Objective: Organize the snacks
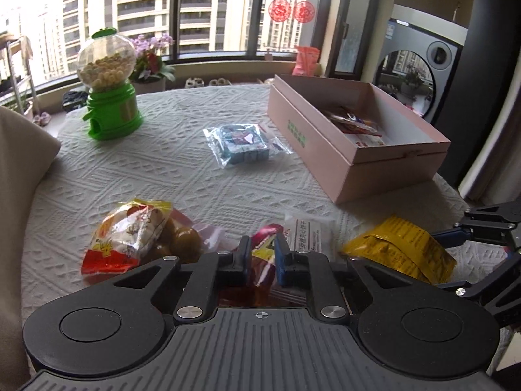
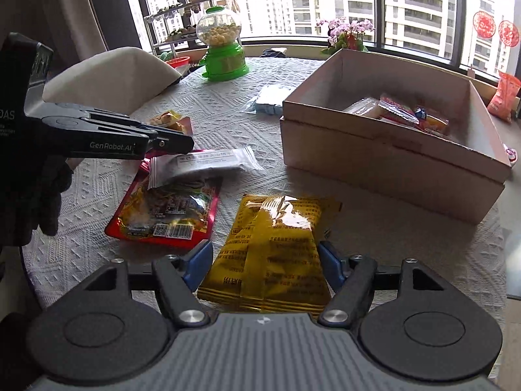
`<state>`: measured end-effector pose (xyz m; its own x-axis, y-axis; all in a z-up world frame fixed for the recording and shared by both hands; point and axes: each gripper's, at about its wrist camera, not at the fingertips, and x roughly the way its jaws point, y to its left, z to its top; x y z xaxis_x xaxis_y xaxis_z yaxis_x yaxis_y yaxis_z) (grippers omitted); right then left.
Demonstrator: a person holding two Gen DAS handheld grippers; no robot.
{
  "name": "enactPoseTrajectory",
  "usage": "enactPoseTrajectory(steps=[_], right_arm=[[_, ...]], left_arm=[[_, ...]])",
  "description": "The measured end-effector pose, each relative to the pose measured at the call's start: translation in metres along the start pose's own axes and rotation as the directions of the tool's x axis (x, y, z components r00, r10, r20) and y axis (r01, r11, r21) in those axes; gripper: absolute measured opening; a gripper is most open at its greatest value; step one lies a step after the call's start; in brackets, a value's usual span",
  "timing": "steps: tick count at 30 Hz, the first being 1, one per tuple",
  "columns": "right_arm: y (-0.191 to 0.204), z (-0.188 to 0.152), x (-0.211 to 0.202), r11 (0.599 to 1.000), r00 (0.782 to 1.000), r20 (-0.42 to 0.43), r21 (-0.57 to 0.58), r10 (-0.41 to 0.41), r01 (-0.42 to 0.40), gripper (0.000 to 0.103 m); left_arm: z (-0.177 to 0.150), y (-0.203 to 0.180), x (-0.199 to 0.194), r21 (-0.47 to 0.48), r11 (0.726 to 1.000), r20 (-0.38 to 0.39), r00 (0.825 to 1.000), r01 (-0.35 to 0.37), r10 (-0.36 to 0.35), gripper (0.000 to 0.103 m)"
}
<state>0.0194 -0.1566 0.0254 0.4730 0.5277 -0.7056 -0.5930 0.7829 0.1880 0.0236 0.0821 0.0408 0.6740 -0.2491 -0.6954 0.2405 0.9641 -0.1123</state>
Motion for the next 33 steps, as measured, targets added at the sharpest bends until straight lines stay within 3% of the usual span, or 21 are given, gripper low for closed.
enactPoseTrajectory(steps=[3,6,11,13,15,19,21,23,30,33], right_arm=[[0.006,0.002,0.005,1.000,1.000,0.003,0.000,0.029,-0.029,0.071],[0.015,0.004,0.011,1.000,1.000,0.005,-0.026,0.002,-0.002,0.071],[0.020,0.002,0.007,0.994,0.998,0.011,-0.088,-0.057,0.058,0.071],[0.021,0.003,0.007,0.993,0.998,0.009,-0.098,-0.065,0.066,0.071],[0.020,0.005,0.009,0.993,0.997,0.012,-0.097,-0.072,0.072,0.071],[0.014,0.004,0.013,0.995,0.997,0.027,-0.060,-0.073,0.074,0.071],[0.010,0.003,0.014,0.997,0.998,0.032,-0.040,-0.062,0.063,0.071],[0.007,0.001,0.013,0.998,0.997,0.042,-0.028,-0.057,0.058,0.071],[-0.005,-0.005,0.005,0.994,0.990,0.086,-0.014,-0.108,0.110,0.072],[-0.001,-0.002,0.000,0.987,0.979,0.130,-0.013,-0.154,0.157,0.072]], left_arm=[[-0.005,-0.015,-0.004,0.056,0.997,-0.017,0.999,0.049,-0.048,0.022],[-0.001,-0.025,-0.007,0.071,0.995,-0.004,0.998,0.066,-0.066,0.023],[0.044,0.001,0.007,-0.080,0.995,0.095,0.994,0.067,-0.060,0.023],[0.081,0.019,0.032,-0.131,0.988,0.125,0.990,0.086,-0.070,0.023],[0.112,0.032,0.065,-0.133,0.989,0.127,0.991,0.057,-0.041,0.023],[0.142,0.046,0.143,-0.133,0.991,0.005,1.000,-0.017,0.018,0.023],[0.136,0.049,0.163,-0.123,0.992,-0.044,0.999,-0.014,0.009,0.023],[0.128,0.052,0.157,-0.109,0.994,-0.030,0.999,0.009,-0.012,0.023],[0.058,0.040,0.083,-0.170,0.984,-0.072,0.995,0.060,-0.073,0.023],[0.032,0.041,0.045,-0.251,0.962,-0.029,0.992,0.110,-0.121,0.023]])
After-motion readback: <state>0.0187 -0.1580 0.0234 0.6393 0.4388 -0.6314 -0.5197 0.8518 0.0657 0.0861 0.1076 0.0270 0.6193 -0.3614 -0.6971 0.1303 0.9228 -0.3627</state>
